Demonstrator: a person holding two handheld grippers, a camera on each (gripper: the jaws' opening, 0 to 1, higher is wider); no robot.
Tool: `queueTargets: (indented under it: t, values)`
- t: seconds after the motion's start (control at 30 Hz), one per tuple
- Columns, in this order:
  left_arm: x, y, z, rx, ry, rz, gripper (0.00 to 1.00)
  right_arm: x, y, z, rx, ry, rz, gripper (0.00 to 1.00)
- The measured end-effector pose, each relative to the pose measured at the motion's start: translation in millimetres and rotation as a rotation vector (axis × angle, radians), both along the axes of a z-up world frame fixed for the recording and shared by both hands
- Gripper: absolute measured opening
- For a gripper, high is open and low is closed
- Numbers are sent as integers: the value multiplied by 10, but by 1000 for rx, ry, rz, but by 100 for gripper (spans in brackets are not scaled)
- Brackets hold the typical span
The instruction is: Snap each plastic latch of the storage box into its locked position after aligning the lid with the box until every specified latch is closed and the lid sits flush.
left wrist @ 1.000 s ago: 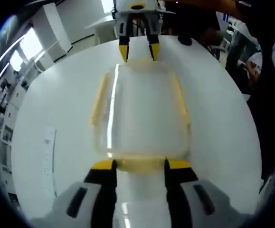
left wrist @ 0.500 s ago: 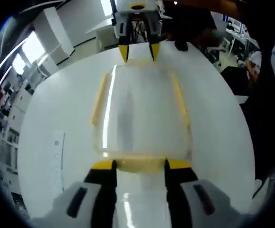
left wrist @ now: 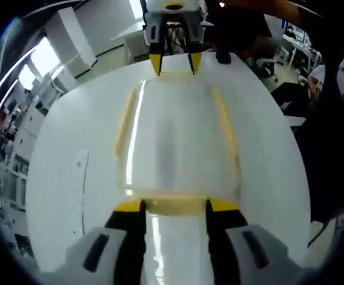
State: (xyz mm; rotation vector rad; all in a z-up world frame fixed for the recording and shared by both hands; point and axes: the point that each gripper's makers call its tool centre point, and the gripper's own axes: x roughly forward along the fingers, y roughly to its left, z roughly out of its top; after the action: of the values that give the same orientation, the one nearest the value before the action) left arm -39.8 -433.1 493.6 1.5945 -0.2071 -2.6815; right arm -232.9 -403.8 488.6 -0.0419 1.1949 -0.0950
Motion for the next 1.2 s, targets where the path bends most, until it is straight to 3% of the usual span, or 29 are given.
queueTargets:
  t: [0.7, 1.2]
  values:
    - [896, 28, -27, 30, -29, 57, 38, 875, -63, -65, 10, 15, 38, 38]
    - [1433, -78, 4, 27, -55, 78, 38, 1406, -216, -19, 4, 6, 49, 38]
